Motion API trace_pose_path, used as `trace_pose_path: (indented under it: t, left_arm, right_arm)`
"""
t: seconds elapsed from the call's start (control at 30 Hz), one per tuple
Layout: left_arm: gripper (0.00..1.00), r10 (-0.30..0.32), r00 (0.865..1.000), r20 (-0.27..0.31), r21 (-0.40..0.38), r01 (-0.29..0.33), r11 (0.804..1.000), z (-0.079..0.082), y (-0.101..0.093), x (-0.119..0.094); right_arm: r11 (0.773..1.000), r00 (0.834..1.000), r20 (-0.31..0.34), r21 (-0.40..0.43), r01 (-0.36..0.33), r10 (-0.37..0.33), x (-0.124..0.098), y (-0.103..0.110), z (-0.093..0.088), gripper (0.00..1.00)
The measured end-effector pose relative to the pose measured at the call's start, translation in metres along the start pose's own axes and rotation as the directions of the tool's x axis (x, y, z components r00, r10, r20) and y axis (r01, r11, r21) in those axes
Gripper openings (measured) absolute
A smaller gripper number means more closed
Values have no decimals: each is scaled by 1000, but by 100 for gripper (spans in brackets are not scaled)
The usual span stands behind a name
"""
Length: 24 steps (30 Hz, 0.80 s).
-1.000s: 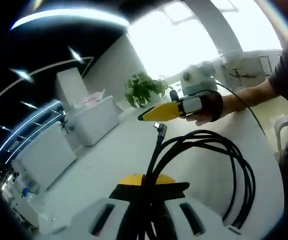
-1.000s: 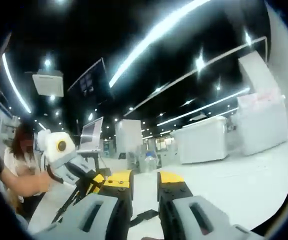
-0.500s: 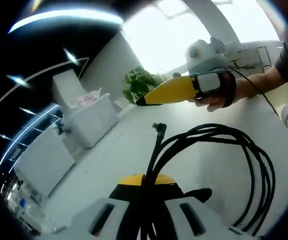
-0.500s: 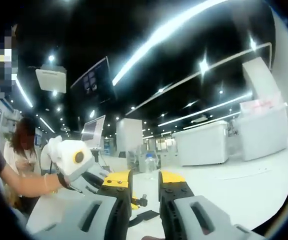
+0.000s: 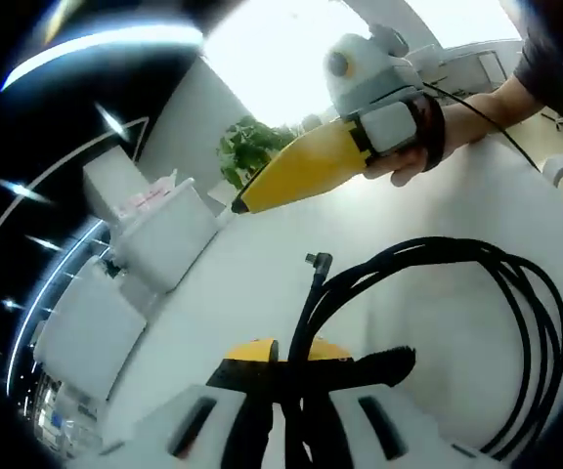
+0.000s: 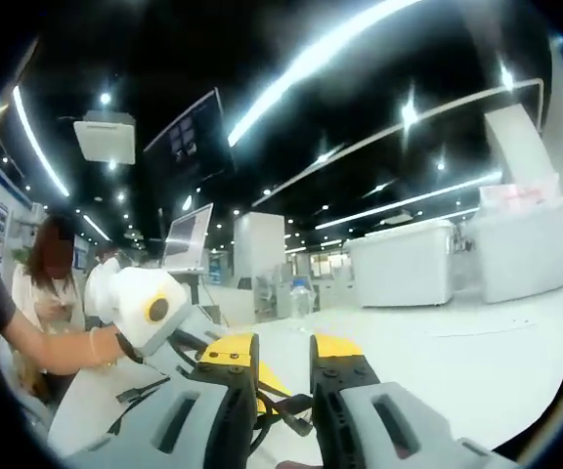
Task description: Coil the Type-C to USB data cable on the desktop and secure it with Velcro straps.
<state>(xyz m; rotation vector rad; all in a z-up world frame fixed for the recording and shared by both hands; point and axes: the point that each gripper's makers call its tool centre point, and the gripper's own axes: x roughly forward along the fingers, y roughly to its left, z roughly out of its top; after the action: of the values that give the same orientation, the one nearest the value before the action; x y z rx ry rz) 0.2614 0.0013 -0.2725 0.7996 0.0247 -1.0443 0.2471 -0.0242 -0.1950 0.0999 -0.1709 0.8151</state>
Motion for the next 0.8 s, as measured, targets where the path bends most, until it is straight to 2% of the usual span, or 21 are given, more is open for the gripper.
trace_pose_path:
  t: [0.13, 0.37, 0.8]
  left_arm:
    - [15, -13, 1000, 15, -52, 13, 999, 0, 2, -2]
    - [20, -40, 999, 5, -77, 40, 996, -4, 2, -3]
    - [21, -55, 998, 33, -74, 58, 996, 3, 2, -11]
  right_arm:
    - [1000, 1000, -2, 1, 2, -2, 0, -1, 0, 20]
    - [1000, 1000, 0, 0, -1, 1, -1, 0, 1, 20]
    - [1000, 1000, -19, -5, -16, 15, 1, 3, -4, 20]
